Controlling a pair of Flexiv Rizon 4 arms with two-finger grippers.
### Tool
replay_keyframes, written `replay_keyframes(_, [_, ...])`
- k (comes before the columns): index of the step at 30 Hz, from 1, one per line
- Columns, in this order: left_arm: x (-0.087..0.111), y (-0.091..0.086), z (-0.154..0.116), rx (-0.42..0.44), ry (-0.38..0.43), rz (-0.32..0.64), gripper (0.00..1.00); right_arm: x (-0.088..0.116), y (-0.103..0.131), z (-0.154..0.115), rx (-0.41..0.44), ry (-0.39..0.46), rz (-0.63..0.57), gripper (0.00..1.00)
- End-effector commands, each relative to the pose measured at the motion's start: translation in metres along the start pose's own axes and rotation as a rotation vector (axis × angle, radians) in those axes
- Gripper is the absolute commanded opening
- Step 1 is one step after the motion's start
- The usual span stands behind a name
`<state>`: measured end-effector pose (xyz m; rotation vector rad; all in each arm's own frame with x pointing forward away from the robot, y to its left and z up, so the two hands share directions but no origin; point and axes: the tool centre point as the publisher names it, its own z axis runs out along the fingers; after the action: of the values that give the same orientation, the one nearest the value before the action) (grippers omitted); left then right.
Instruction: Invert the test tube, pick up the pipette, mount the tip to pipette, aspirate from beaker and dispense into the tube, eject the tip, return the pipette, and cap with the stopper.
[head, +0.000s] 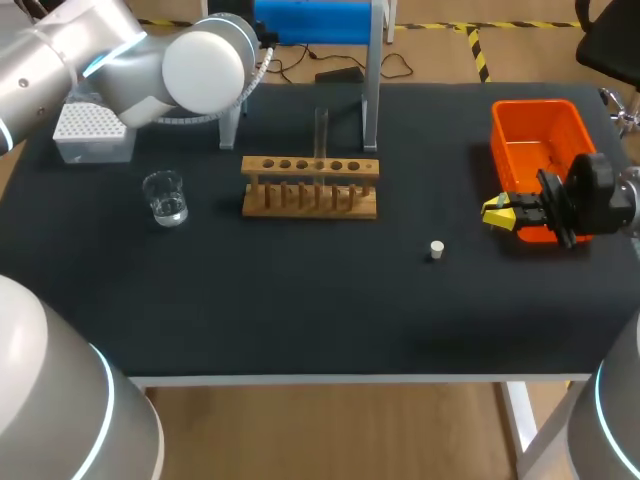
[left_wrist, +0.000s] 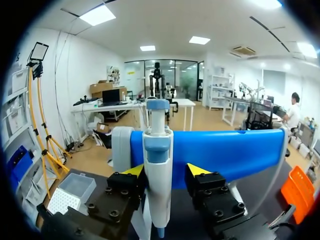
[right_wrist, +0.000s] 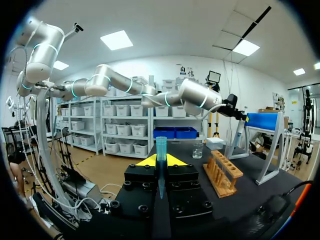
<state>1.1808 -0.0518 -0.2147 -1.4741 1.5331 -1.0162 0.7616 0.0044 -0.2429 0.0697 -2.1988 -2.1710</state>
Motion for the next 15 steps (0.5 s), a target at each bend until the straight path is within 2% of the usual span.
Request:
replay_keyframes(1, [0.0007,-0.0001,0.0039,-0.001,0.001,-0.003,0.34,0.0006,-0.0004,-0.0002,0.000,-0.001,-0.001,0.00])
replay_keyframes(2, [0.0006,-0.0001,0.0038,-0.002,0.001,-0.003,0.27,0.0006,-0.0004,-0.0002,0.000,-0.001,-0.001,0.00])
replay_keyframes(4, [0.0005,0.0002,0.0037,-0.003,0.000,-0.004,0.03,0.0006,-0.0004,-0.0002,0.000,-0.001,-0.001,0.00])
replay_keyframes(5, [0.0004,0.0004,0.0036,-0.003,0.000,-0.005,0.00,0.0006,-0.0004,-0.0002,0.000,-0.001,-0.001,0.00])
replay_keyframes(15, [0.0006,-0.0013,0.0003,0.000,-0.004,-0.010,0.00,0.0006,-0.0004,-0.0002,0.000,-0.001,-0.001,0.00])
